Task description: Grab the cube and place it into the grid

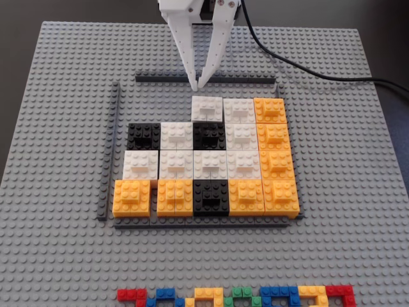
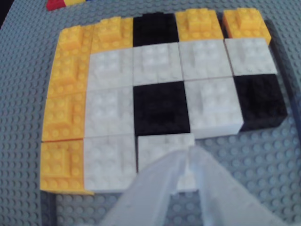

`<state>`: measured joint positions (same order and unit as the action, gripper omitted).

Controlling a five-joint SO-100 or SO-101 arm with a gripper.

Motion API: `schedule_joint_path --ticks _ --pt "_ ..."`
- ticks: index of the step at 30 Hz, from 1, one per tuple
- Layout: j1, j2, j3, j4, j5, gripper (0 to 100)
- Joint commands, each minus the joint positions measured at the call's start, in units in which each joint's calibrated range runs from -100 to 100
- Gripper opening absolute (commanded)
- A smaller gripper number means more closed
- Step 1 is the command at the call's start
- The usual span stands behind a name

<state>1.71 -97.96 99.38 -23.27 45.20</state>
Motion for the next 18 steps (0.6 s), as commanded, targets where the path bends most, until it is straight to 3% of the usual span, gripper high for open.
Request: schedule_joint_path --ticks 1,18 --pt "-0.1 -1.9 0.5 0.1 0.0 0" --pt "-0.3 -1.9 0.5 0.3 0.4 0"
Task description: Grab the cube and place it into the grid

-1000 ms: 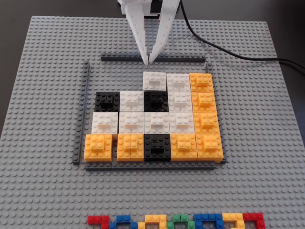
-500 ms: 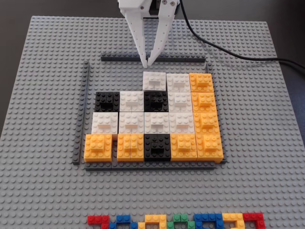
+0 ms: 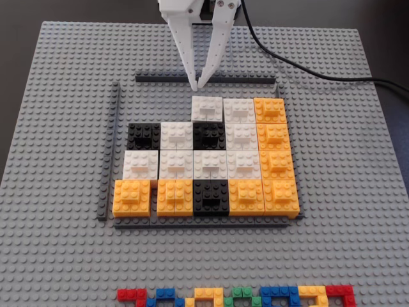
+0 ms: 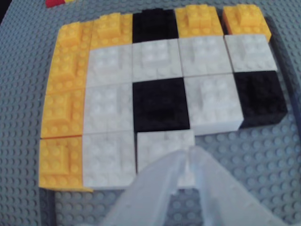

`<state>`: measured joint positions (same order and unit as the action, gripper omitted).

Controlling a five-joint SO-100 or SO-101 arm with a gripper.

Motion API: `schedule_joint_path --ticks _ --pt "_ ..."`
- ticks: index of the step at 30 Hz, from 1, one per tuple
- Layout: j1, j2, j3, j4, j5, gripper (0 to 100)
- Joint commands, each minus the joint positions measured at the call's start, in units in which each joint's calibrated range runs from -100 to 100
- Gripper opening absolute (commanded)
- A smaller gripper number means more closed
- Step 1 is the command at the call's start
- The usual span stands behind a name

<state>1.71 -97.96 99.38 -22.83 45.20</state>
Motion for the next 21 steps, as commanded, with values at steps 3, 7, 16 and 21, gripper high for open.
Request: schedule_joint_path --ticks 3,7,16,21 --pt "-0.3 -1.9 0.5 -0.1 0.4 0" --pt "-0.3 -1.9 0.5 0.0 0.2 0" --pt "-0.3 -1.9 0.5 -0.2 0.3 0" --pt "-0.6 -1.9 0.5 -0.3 0.2 0"
